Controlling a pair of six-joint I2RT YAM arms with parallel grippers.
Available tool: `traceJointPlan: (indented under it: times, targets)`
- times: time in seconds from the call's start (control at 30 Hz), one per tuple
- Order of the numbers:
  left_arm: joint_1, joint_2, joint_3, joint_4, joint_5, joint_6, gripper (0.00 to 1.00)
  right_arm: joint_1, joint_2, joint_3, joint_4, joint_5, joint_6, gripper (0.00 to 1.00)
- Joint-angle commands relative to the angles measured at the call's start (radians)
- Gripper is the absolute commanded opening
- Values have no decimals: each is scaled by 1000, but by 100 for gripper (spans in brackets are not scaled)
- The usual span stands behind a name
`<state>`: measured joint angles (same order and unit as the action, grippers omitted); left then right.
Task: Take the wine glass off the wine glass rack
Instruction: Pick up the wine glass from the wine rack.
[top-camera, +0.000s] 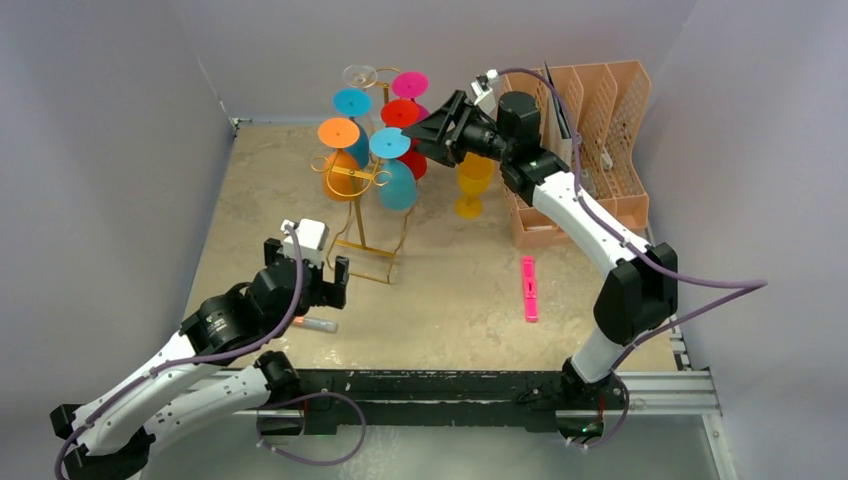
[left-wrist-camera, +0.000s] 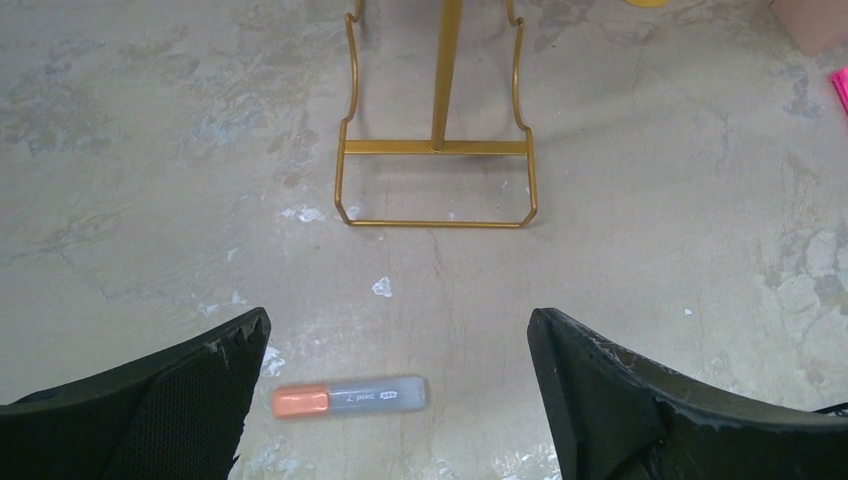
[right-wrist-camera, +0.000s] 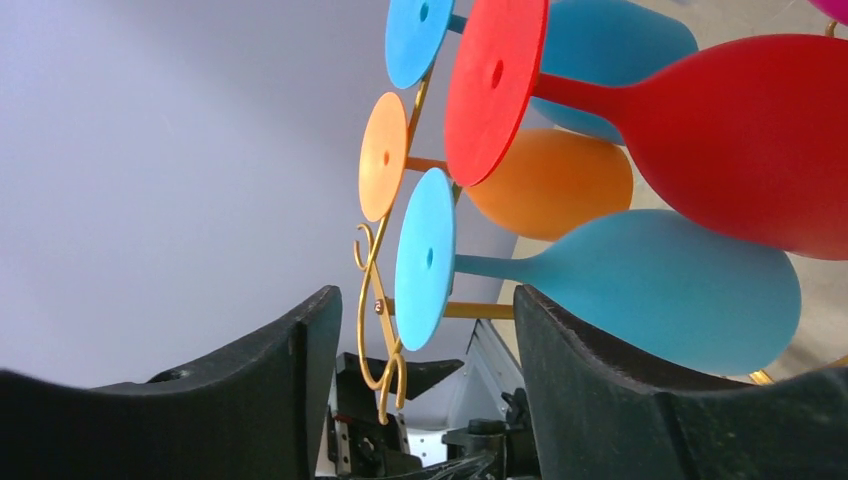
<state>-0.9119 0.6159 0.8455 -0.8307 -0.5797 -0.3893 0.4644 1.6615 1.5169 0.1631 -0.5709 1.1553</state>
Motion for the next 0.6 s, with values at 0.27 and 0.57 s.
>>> traceJointPlan:
  times: [0.27,0.57]
  targets:
    - [2,-4,17,1,-46,-30,100,9,58,129,-78,-19,39,43]
    - [2,2,17,3,-36,-27,100,17,76,150,-99,-40,50,29]
